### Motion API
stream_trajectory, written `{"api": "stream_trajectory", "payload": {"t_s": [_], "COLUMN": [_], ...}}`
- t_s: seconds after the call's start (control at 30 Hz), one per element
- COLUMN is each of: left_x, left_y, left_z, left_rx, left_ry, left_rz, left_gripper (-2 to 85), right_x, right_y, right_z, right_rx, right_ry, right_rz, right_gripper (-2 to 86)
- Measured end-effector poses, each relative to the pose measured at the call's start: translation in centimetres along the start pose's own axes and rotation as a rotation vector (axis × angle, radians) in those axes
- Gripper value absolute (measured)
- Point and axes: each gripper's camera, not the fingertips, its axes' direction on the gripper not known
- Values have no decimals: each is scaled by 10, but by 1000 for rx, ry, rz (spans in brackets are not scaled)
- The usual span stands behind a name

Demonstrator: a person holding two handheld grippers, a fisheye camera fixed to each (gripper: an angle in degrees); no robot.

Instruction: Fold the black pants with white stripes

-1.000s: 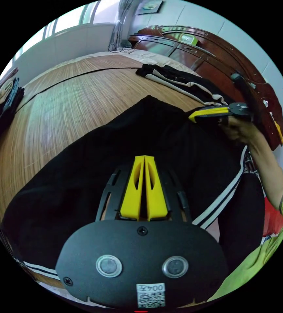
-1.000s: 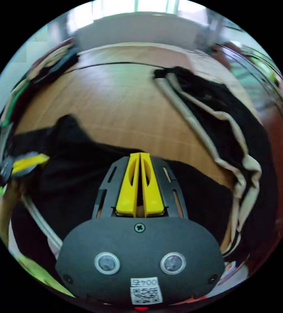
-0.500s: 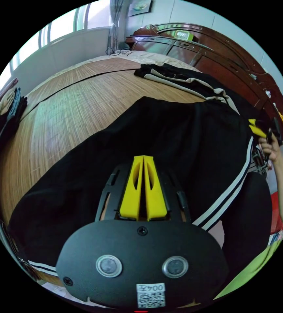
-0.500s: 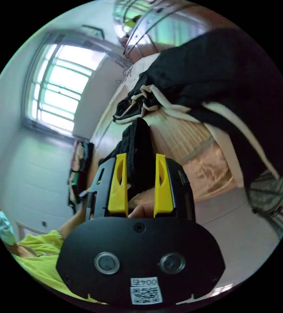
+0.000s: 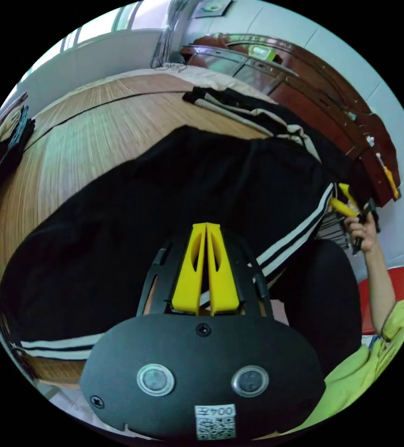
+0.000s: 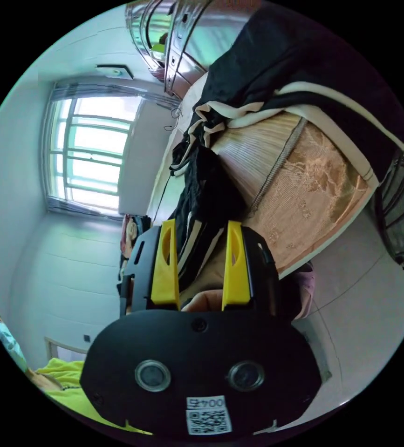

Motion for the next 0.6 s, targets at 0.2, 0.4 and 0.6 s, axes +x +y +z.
{"api": "stream_trajectory", "payload": {"t_s": [0.2,0.4,0.6], "left_x": [-28,-34,-25], "left_y": [40,45,50], "left_z": [-5,-13,-21], "left_rx": [182,195,211], "left_ry": [112,109,46], "left_rz": [-149,-142,-110], "left_gripper": [6,6,6], "right_x": [10,12,-58], "right_y": [13,26,24], "right_z": [-1,0,39], "right_rx": [64,149,103], "right_ry": [26,-65,66], "right_rz": [74,187,72], "right_gripper": [146,160,129]}}
